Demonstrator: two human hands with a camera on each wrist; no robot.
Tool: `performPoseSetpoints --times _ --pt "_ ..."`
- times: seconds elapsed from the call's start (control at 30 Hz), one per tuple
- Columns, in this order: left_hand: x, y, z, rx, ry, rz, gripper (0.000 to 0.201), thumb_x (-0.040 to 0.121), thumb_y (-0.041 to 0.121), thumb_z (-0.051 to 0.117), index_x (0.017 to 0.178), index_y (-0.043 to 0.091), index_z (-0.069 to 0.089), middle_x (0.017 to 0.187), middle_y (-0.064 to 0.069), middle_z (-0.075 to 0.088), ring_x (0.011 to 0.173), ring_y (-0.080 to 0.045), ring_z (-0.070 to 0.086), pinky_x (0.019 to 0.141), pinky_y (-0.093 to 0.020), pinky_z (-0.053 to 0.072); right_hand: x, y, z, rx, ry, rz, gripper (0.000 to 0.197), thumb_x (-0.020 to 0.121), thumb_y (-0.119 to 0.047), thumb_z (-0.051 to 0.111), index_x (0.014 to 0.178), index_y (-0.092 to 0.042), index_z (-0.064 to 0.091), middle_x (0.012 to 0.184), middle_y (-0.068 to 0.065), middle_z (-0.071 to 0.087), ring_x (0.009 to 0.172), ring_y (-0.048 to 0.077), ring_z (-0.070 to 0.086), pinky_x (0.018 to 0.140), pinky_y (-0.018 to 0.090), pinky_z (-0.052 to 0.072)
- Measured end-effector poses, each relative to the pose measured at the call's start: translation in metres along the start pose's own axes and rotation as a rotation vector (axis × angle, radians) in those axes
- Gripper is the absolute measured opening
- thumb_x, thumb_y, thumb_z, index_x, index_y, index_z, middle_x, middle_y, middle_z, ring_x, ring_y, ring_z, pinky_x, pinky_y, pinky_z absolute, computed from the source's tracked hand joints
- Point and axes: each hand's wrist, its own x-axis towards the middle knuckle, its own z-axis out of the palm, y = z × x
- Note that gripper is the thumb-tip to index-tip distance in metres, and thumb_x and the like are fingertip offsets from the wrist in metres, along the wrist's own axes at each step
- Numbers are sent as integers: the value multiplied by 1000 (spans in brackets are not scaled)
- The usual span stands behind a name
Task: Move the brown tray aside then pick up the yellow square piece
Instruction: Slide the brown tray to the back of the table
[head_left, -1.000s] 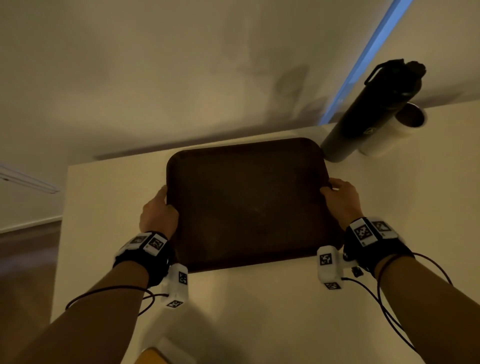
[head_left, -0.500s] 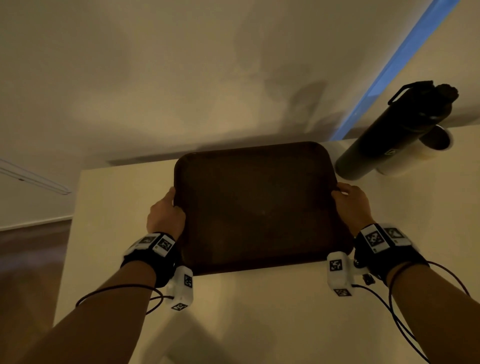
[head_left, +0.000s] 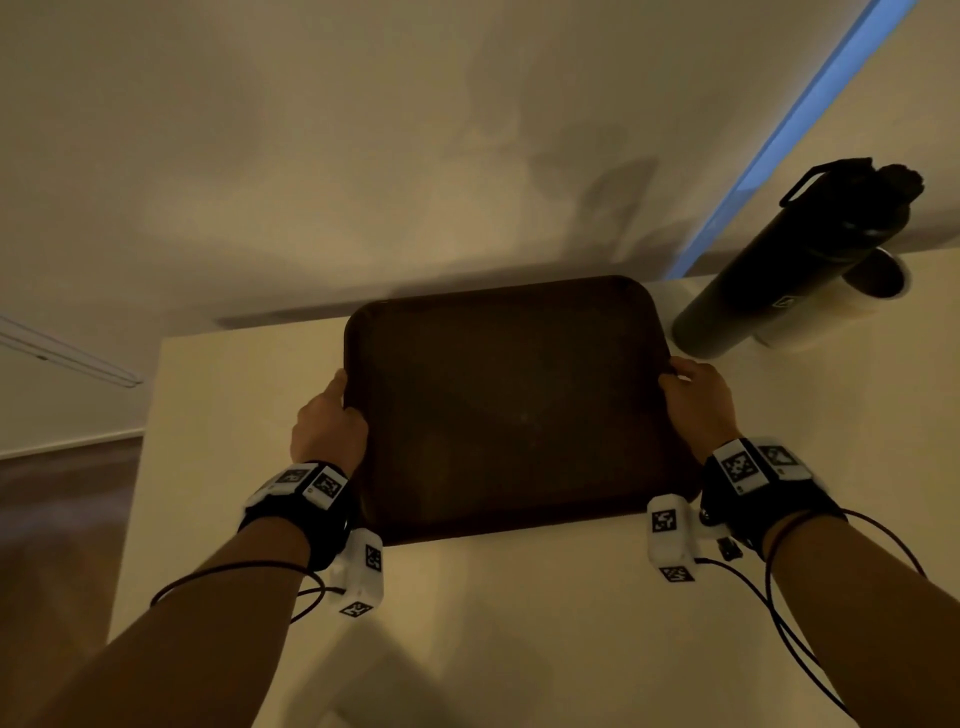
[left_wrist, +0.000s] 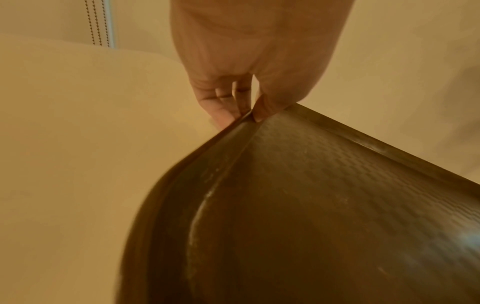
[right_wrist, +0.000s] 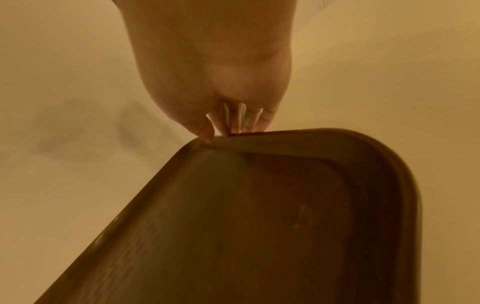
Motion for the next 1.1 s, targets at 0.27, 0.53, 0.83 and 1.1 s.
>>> performPoseSetpoints --times 0.27,0.53,0.83,1.1 --pt "-2 -2 -6 -52 -15 0 63 87 21 40 149 30 34 124 -19 67 108 -37 64 95 -49 53 -6 0 -5 0 12 -33 48 92 -24 51 139 -14 49 146 12 49 129 30 49 104 39 38" --pt "-49 -26 -56 -118 37 -3 47 91 26 50 138 22 51 101 -14 68 100 -35 65 94 -41 51 -82 -3 3 80 66 -281 37 91 -15 54 128 -14 56 128 10 57 112 20 55 89 26 38" --pt "-176 -122 -97 -173 -70 -125 20 92 22 55 101 10 68 86 -12 66 77 -26 60 73 -42 55 -221 48 58 34 -431 -364 25 93 -17 52 115 -13 63 100 9 66 90 27 66 69 23 47" --pt "-276 -196 -86 -283 -26 -264 27 93 32 51 99 11 65 103 -15 66 89 -28 62 84 -47 55 -326 89 99 39 -698 -412 33 92 -35 54 121 -19 61 111 5 64 103 25 63 89 36 49"
